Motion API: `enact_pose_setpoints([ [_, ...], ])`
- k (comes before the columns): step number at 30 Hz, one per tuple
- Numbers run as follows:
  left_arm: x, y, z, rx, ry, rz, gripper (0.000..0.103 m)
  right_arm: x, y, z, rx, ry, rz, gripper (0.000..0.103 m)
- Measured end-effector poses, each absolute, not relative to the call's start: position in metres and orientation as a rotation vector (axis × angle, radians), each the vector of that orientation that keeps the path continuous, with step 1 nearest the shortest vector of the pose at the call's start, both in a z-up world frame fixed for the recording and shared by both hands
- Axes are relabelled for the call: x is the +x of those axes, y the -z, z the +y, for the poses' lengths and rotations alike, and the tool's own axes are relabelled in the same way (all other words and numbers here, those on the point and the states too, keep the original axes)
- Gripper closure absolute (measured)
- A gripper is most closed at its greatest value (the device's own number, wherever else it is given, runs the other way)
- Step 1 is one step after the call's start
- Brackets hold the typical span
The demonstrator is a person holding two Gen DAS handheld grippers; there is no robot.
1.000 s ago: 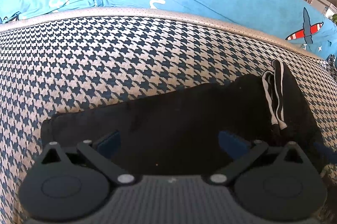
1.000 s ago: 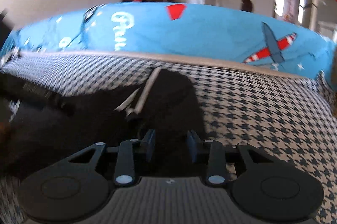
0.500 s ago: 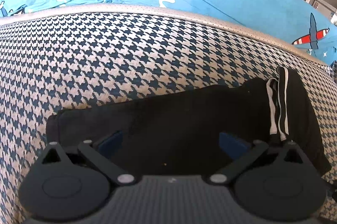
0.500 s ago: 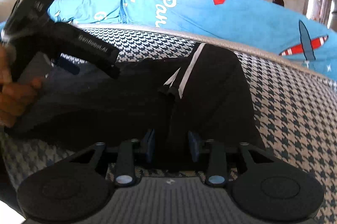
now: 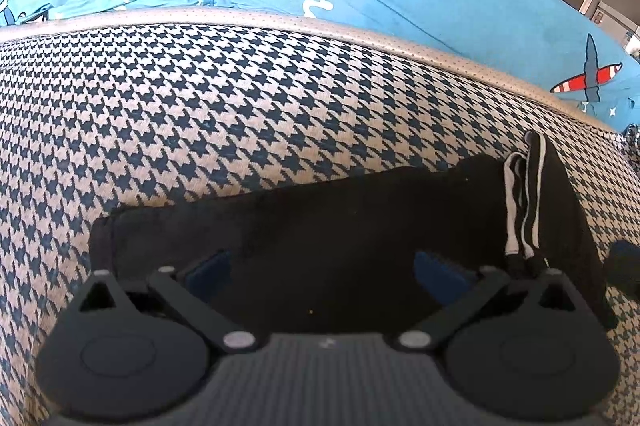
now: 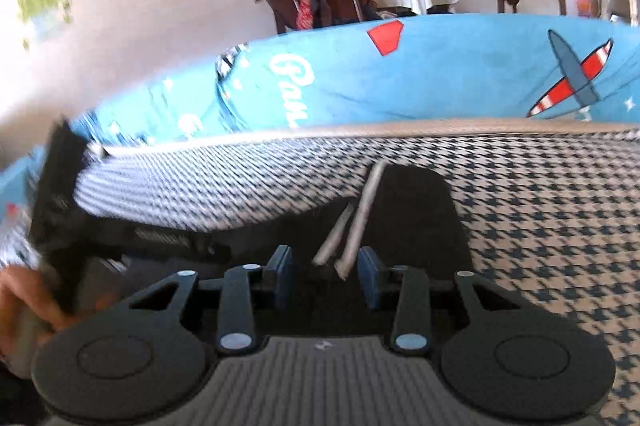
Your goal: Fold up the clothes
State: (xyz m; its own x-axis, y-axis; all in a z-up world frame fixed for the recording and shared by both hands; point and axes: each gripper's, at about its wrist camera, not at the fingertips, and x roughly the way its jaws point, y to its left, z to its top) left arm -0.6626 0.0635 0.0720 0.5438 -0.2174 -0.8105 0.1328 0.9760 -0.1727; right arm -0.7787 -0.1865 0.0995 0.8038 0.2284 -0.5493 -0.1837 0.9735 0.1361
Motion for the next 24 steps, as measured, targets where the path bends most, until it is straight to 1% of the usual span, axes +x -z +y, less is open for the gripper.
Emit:
enact_pose_setpoints([
  [9, -0.667, -0.072, 0.06, -0.063, 0.206, 0.966, 0.0, -0.747, -0.102, -0.199, 0.107, -0.193, 0.575, 0.065],
  [20, -0.663, -0.058, 0.054, 0.002, 0.153, 1.035, 0.0, -0.693, -0.083, -0.212, 0.135, -0.131, 0.613, 0.065],
  [22, -0.662, -0.056, 0.054, 0.001, 0.15, 1.047, 0.0, -0.686, -0.078, -0.209, 0.136, -0.142, 0.626, 0.065],
  [24, -0.661, -0.054, 0.054, -0.002, 0.148, 1.057, 0.0, -0.682, -0.073, -0.204, 0.127, -0.156, 0.635, 0.062],
])
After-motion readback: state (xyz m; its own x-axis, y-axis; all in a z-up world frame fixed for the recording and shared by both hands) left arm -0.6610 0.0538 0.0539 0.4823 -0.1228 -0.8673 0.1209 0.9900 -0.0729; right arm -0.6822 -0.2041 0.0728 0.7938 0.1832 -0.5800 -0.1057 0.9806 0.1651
